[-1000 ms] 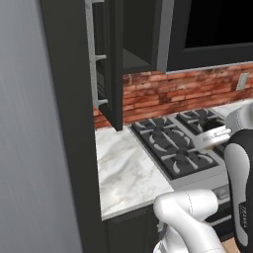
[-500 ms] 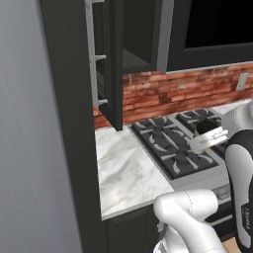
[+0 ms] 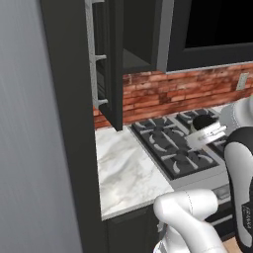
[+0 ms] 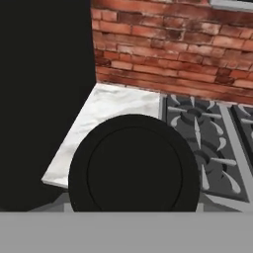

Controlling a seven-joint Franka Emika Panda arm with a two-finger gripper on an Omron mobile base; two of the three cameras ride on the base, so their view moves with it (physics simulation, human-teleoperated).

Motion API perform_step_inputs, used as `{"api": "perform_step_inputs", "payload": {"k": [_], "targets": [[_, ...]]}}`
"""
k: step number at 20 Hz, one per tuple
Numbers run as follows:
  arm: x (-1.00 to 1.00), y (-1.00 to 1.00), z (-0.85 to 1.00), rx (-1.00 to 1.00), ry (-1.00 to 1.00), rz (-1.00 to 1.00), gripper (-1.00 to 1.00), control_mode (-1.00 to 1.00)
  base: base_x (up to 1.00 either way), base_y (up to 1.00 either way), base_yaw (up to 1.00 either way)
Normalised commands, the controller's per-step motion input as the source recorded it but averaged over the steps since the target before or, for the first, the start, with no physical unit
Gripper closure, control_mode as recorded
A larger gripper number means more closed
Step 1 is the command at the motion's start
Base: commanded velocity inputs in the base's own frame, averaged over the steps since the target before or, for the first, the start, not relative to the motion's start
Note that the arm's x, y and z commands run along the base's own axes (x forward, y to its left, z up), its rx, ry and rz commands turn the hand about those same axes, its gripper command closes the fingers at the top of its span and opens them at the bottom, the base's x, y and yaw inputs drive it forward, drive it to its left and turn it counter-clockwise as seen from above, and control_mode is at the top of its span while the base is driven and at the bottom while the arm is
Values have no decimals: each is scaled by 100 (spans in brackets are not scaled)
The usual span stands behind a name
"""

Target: Sort all alcoholic drinks to one cabinet, and non-alcoholic drinks to the other.

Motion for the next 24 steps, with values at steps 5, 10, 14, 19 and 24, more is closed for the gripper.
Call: {"api": "perform_step_inputs", "payload": {"k": [5, 10, 14, 19, 24], "targets": [[0, 16, 18, -2, -2, 0, 100, -100, 0, 0, 0], [3, 13, 19, 0, -5, 0, 100, -100, 0, 0, 0], [3, 8, 17, 0, -10, 0, 100, -100, 0, 0, 0], [9, 7, 25, 0, -6, 0, 100, -100, 0, 0, 0], [17, 7, 28, 0, -4, 1, 100, -100, 0, 0, 0]]}}
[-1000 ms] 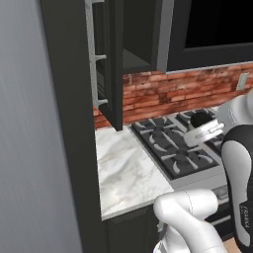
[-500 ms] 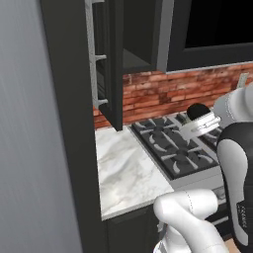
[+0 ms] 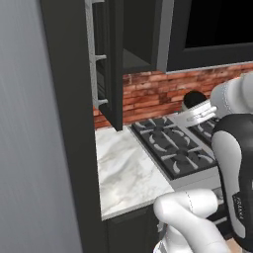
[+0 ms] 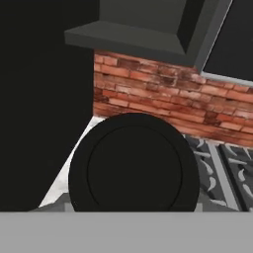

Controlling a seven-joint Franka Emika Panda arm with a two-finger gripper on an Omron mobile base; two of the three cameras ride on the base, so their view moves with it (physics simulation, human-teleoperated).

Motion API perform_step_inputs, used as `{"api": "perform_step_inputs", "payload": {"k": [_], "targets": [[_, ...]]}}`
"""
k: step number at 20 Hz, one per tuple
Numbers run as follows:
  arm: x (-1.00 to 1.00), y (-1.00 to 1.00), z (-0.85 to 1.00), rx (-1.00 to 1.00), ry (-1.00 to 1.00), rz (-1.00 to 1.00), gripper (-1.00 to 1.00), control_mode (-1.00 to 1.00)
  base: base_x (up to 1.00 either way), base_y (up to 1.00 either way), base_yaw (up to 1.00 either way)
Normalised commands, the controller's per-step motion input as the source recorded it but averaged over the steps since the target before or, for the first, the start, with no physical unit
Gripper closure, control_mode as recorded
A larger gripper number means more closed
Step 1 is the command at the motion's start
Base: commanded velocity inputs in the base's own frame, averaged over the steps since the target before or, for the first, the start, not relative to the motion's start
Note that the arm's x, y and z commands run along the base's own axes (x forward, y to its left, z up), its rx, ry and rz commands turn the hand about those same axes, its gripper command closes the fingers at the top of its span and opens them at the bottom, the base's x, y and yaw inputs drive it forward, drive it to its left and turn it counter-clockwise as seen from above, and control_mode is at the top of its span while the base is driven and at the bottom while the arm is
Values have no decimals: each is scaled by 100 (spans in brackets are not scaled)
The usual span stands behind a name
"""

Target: Sort all alcoholic drinks to one cabinet, and non-alcoholic drinks to the other.

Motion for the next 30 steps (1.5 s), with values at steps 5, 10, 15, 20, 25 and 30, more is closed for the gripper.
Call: {"api": "perform_step_inputs", "payload": {"k": [5, 10, 15, 20, 25, 30], "targets": [[21, 5, 33, 3, 0, 2, 100, -100, 0, 0, 0], [25, 7, 22, 1, 0, 3, 100, -100, 0, 0, 0], [29, 14, 11, 0, 0, 3, 100, -100, 0, 0, 0], [32, 14, 2, 0, -1, 2, 100, -100, 0, 0, 0], [31, 9, 7, 0, -4, 1, 100, -100, 0, 0, 0], [32, 5, 8, 0, -4, 0, 100, -100, 0, 0, 0]]}}
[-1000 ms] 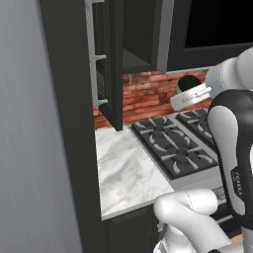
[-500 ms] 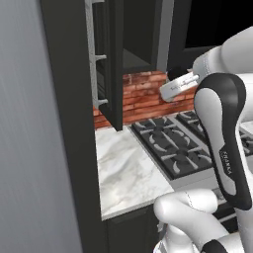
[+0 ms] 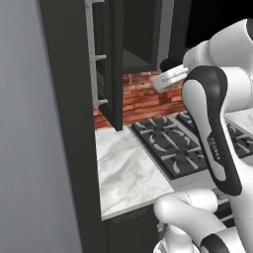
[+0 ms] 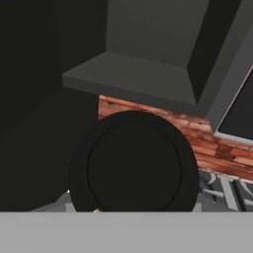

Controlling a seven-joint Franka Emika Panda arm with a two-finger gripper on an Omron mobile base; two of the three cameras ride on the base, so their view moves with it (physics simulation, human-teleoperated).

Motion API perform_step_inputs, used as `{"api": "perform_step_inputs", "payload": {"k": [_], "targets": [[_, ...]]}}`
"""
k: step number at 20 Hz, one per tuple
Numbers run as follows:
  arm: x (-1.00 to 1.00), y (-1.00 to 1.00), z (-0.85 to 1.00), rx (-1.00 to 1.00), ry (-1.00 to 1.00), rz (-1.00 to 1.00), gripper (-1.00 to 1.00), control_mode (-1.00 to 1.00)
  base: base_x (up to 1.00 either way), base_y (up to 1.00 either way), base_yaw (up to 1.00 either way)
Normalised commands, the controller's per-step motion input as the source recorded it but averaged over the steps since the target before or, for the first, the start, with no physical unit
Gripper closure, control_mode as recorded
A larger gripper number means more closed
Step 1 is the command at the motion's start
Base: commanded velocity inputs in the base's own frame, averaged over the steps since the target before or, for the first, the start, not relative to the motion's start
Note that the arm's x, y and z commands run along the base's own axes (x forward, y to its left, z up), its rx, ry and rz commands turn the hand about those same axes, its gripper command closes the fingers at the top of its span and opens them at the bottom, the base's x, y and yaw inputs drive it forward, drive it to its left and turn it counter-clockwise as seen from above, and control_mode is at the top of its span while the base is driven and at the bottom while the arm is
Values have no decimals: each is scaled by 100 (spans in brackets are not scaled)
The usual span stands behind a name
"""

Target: Sort all alcoholic drinks to one cabinet, and non-alcoholic drinks to the other.

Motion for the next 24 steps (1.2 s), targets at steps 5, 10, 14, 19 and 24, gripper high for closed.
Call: {"api": "perform_step_inputs", "payload": {"k": [5, 10, 14, 19, 24], "targets": [[34, 5, 6, 0, -2, 0, 100, -100, 0, 0, 0], [34, 11, 7, 0, 0, 0, 100, -100, 0, 0, 0], [33, 12, 6, 0, 0, 0, 100, -100, 0, 0, 0], [31, 9, 8, 0, -1, 0, 100, -100, 0, 0, 0], [29, 8, 8, 0, 0, 0, 100, -100, 0, 0, 0]]}}
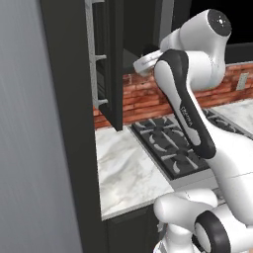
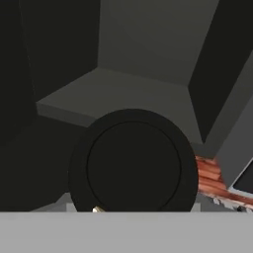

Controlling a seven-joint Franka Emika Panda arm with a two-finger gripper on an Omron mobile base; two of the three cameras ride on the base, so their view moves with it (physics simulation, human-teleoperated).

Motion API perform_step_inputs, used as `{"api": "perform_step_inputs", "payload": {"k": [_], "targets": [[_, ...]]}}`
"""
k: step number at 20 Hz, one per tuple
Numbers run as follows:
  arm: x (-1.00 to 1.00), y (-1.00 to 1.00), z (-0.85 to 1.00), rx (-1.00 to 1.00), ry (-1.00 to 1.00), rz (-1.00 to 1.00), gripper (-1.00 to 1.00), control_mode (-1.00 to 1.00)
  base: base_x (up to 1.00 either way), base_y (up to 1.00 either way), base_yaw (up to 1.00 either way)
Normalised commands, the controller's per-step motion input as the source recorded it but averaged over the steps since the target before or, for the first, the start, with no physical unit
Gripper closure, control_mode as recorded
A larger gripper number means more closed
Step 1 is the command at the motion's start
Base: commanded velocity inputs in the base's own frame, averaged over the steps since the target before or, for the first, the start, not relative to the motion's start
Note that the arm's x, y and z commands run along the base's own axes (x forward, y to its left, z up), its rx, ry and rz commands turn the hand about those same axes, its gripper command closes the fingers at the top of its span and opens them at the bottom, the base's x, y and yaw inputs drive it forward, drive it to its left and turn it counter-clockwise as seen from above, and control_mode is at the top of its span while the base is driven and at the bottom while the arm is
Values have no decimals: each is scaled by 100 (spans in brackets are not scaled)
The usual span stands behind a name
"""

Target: Sort all alcoholic drinks to one cabinet, and non-alcoholic drinks to the other.

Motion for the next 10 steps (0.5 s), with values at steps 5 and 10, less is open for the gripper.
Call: {"api": "perform_step_inputs", "payload": {"k": [5, 10], "targets": [[32, 9, 4, 0, 0, 0, 100, -100, 0, 0, 0], [36, 12, 0, 0, 0, 0, 100, -100, 0, 0, 0]]}}
